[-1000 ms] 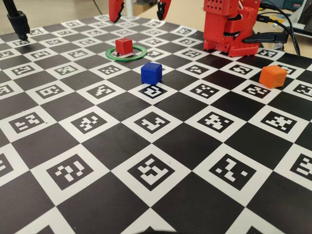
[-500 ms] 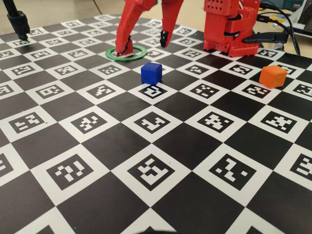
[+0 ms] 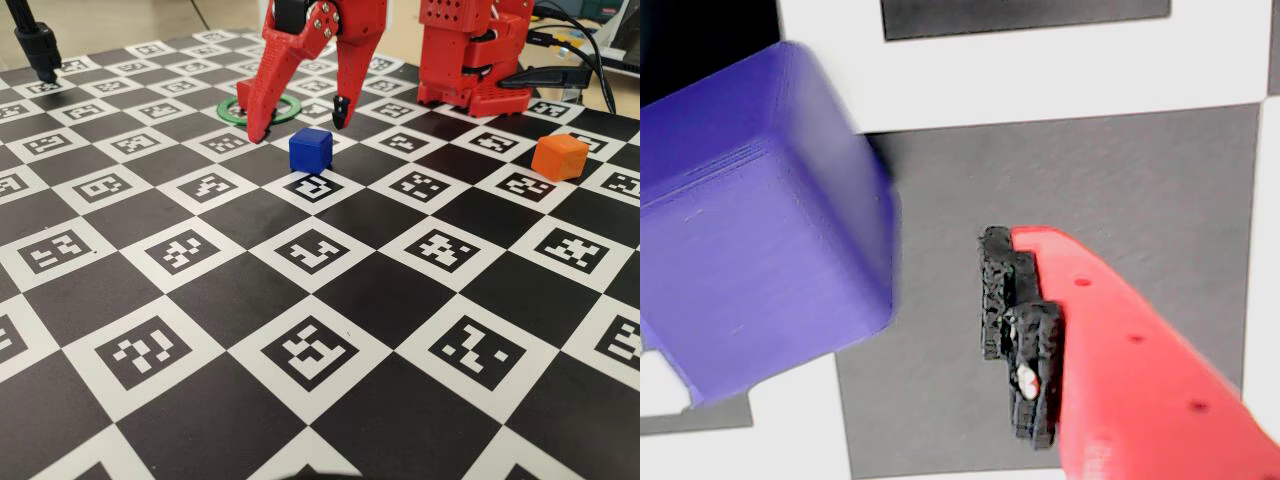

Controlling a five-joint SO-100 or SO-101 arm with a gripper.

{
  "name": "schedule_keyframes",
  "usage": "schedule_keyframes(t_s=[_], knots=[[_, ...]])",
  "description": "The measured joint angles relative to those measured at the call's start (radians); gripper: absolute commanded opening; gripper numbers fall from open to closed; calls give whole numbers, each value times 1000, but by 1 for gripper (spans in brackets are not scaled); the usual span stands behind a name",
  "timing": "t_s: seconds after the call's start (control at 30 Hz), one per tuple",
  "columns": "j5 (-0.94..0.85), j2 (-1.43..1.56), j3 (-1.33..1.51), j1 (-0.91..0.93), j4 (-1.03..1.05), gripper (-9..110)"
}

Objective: Grab the red cube then put it in the green circle then put the blue cube on top and finally the orange cube on top

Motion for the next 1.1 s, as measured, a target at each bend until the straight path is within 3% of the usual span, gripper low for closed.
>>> schedule_keyframes(t_s=[0.77, 1.1], knots=[[-3, -94, 3, 0, -71, 52], [-103, -94, 3, 0, -83, 51]])
